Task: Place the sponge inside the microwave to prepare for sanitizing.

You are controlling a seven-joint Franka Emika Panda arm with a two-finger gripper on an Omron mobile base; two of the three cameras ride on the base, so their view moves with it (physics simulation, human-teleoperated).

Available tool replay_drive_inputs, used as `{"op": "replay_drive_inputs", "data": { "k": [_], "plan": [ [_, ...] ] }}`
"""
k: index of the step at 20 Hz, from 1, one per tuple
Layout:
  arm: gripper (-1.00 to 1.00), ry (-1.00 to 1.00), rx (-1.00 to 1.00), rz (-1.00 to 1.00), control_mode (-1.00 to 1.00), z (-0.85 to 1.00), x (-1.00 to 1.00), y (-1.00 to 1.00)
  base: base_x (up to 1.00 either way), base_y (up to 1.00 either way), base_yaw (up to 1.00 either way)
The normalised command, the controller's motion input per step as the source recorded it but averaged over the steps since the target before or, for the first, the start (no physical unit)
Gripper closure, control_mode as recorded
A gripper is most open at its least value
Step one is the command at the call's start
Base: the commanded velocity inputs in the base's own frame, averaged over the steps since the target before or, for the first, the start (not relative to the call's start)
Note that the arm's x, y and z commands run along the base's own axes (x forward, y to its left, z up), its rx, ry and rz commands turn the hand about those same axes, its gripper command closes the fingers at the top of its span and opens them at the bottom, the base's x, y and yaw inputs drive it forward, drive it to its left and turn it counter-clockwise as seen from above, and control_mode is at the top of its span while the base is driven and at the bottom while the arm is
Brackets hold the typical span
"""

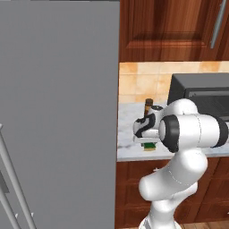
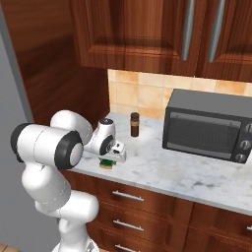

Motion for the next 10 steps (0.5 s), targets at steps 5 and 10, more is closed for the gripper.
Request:
{"op": "replay_drive_inputs", "data": {
  "k": [5,10],
  "plan": [
    [1.0,-0.01,0.0,0.0,-1.0,0.0,0.02,0.0,0.0,0.0,0.0],
    [1.0,0.0,0.01,0.0,-1.0,0.69,-0.17,-0.04,0.0,0.0,0.0]
  ]
}}
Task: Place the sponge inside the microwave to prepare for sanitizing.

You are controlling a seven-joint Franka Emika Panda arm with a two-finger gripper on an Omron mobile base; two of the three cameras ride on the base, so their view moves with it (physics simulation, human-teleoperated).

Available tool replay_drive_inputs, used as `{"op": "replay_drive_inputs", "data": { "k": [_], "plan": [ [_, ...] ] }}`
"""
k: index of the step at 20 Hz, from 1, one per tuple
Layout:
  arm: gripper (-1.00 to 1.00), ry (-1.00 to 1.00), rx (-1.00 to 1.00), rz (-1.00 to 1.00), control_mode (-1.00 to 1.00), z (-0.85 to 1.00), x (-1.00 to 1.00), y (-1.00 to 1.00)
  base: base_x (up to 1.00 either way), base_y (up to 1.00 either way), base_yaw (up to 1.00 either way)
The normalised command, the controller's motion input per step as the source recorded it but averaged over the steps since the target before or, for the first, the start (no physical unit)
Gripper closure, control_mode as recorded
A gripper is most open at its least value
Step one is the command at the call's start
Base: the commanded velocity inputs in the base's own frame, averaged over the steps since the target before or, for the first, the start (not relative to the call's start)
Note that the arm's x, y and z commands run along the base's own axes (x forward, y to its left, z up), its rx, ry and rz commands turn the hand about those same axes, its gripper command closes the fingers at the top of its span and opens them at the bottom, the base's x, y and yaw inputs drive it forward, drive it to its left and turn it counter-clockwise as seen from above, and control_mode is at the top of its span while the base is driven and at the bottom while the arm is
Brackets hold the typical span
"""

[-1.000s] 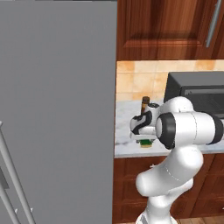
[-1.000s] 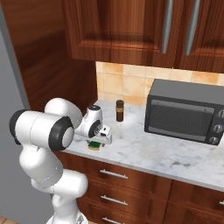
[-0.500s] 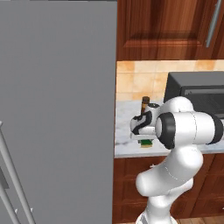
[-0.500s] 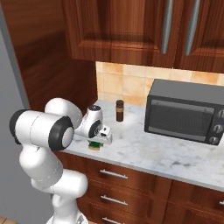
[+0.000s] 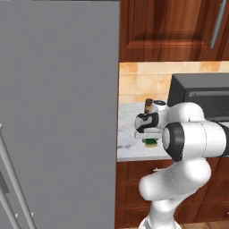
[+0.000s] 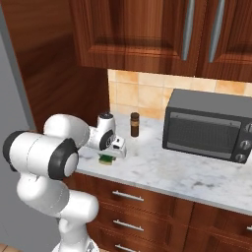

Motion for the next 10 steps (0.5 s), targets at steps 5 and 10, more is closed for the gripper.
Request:
{"op": "replay_drive_inputs", "data": {
  "k": [5,10],
  "plan": [
    [1.0,-0.01,0.0,0.02,-1.0,1.0,-0.68,0.0,0.0,0.0,0.0],
    [1.0,-0.01,0.0,0.02,-1.0,1.0,-0.97,0.04,0.0,0.0,0.0]
  ]
}}
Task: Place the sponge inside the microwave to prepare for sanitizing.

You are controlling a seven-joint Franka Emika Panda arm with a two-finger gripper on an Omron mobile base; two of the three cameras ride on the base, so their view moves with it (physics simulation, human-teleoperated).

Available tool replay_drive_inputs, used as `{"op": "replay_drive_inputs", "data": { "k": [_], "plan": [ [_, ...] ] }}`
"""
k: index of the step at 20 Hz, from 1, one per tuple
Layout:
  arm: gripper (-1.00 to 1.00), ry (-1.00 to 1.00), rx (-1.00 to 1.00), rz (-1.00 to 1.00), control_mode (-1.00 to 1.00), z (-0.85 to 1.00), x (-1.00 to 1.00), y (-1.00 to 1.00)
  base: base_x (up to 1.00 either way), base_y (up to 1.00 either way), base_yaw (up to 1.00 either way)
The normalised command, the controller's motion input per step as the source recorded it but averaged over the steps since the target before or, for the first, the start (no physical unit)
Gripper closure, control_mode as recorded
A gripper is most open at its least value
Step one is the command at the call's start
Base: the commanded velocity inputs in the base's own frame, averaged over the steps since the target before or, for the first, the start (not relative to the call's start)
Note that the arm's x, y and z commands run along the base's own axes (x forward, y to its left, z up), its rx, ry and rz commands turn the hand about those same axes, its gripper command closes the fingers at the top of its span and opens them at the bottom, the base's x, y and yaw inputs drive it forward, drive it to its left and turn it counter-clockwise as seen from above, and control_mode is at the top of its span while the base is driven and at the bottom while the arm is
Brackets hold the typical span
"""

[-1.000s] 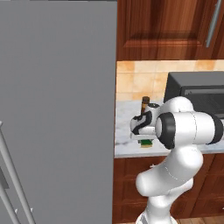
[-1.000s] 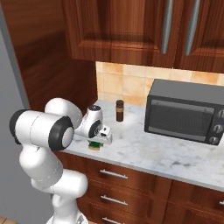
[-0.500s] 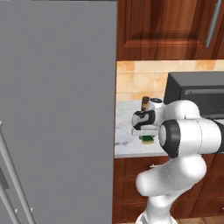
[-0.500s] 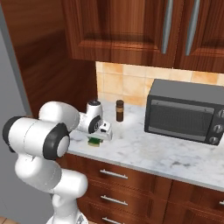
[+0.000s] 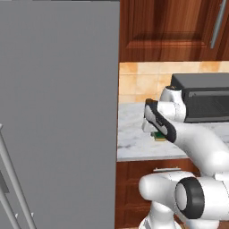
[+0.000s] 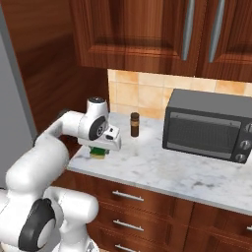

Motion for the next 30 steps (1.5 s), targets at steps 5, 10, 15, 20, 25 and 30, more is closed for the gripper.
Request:
{"op": "replay_drive_inputs", "data": {
  "k": [5,10,15,20,25,30],
  "plan": [
    [1.0,-0.05,0.0,0.0,-1.0,1.0,-1.0,0.1,0.0,0.0,0.0],
    [1.0,-0.02,0.0,0.0,-1.0,0.85,-1.0,0.02,0.0,0.0,0.0],
    [1.0,0.0,-0.02,0.0,-1.0,0.38,-0.91,0.1,0.0,0.0,0.0],
    [1.0,-0.01,0.0,0.01,-1.0,0.0,-0.1,0.03,0.0,0.0,0.0],
    [1.0,0.0,0.0,0.0,1.0,0.0,0.0,0.0,-0.09,0.01,0.0],
    [1.0,0.0,0.0,0.0,1.0,0.0,0.0,0.0,-0.7,0.2,-0.03]
  ]
}}
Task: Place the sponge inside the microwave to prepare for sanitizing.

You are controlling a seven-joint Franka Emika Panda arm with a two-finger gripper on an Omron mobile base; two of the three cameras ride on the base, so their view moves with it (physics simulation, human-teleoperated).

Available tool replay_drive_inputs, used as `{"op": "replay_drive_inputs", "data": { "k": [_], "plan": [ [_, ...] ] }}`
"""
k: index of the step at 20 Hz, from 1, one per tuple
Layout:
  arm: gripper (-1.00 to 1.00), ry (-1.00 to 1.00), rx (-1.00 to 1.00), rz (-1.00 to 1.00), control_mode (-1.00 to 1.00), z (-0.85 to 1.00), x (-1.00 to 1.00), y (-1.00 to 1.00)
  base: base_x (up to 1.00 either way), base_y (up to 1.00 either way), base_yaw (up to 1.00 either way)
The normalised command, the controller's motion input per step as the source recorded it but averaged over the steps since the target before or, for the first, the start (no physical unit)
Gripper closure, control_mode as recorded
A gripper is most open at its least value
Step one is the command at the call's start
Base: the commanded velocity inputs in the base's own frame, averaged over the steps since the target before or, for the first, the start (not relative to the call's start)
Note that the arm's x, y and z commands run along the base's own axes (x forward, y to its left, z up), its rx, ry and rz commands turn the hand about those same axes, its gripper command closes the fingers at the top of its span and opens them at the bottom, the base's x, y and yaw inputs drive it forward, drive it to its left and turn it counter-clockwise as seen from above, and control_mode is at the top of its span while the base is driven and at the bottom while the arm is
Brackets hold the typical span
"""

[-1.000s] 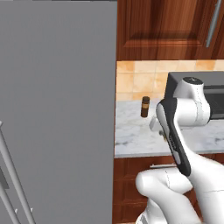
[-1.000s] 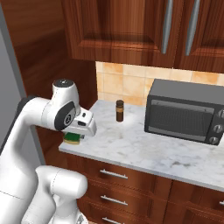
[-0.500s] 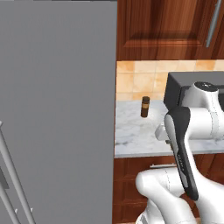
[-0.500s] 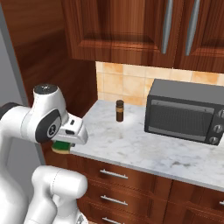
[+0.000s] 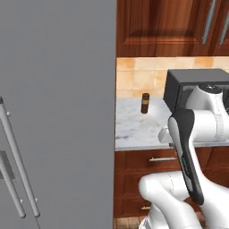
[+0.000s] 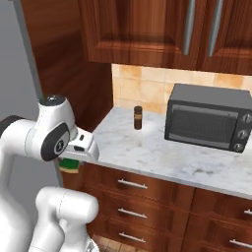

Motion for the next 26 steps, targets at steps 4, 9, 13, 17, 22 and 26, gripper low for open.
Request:
{"op": "replay_drive_inputs", "data": {
  "k": [4,9,13,17,22,26],
  "plan": [
    [1.0,0.0,0.0,0.0,1.0,0.0,0.0,0.0,-0.73,0.62,-0.08],
    [1.0,0.0,0.0,0.0,1.0,0.0,0.0,0.0,-0.35,0.99,-0.01],
    [1.0,0.0,0.0,0.0,1.0,0.0,0.0,0.0,-0.06,1.0,0.0],
    [1.0,0.0,0.0,0.0,1.0,0.0,0.0,0.0,0.0,1.0,0.0],
    [1.0,0.0,0.0,0.0,1.0,0.0,0.0,0.0,0.0,1.0,0.08],
    [1.0,0.0,0.0,0.0,1.0,0.0,0.0,0.0,0.0,1.0,0.16]
  ]
}}
